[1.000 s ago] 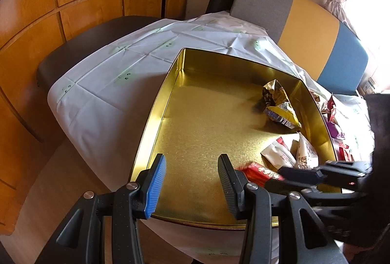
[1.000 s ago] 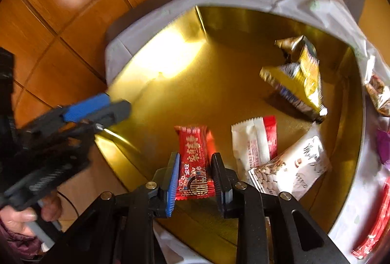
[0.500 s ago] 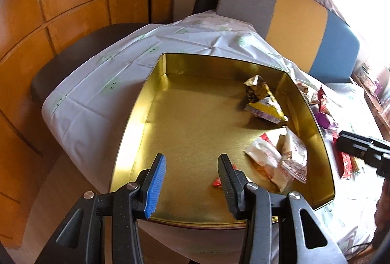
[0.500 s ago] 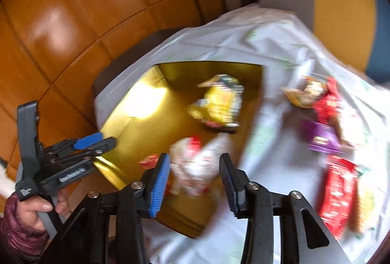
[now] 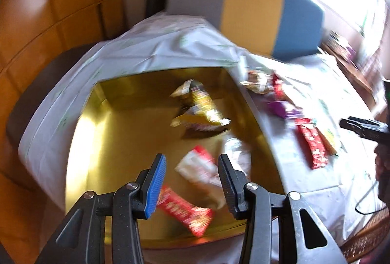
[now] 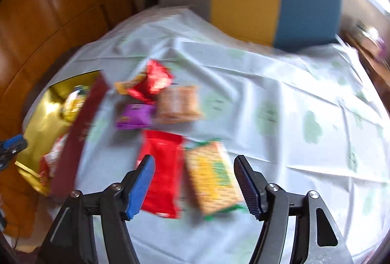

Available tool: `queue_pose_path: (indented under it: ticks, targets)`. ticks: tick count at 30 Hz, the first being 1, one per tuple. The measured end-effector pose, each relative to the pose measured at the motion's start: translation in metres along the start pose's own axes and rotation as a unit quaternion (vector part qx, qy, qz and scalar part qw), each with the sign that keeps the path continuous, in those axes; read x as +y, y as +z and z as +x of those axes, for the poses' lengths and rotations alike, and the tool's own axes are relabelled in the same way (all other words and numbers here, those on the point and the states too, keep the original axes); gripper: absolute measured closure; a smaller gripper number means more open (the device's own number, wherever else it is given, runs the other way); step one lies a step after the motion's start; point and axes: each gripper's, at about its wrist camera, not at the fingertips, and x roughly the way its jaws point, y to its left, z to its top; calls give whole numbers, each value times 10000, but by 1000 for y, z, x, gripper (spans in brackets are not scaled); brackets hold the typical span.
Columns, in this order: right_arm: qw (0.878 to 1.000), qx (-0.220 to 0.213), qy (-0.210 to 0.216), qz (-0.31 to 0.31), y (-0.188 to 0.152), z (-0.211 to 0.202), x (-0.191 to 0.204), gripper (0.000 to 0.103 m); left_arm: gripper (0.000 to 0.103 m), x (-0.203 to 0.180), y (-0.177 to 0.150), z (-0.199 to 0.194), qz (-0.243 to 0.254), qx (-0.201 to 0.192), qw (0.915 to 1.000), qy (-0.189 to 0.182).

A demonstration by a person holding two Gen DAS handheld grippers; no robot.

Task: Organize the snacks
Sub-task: 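Move both tools back toward the remaining snacks on the table, then close the left tool on the red foil chip bag and lift it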

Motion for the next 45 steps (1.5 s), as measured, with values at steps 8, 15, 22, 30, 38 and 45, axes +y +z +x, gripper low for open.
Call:
queue_pose_path:
  ticks: [8,15,22,30,38,45]
  targets:
    - [9947,-114,53,1016,4,-1,-48,33,58,-73,42,20,922,118,9947,-436]
    - [9929,-108,170,1170,5,-9,-47,31,58,-120,76,67,1273,484,9886,-648]
    - [9933,-92,196,1133,7,-8,-44,29,58,-157,104,111,1636,626,9823,-664]
    - [9927,-89,245,1174,9,-9,-46,28,58,-177,125,162,1851,760,9778,-620]
    - [9925,-86,252,1196,11,-7,-46,27,58,-188,131,182,2128,607,9732,-620]
    - [9930,-82,153,1165,11,-6,-47,27,71,-191,122,173,2274,418,9707,-653]
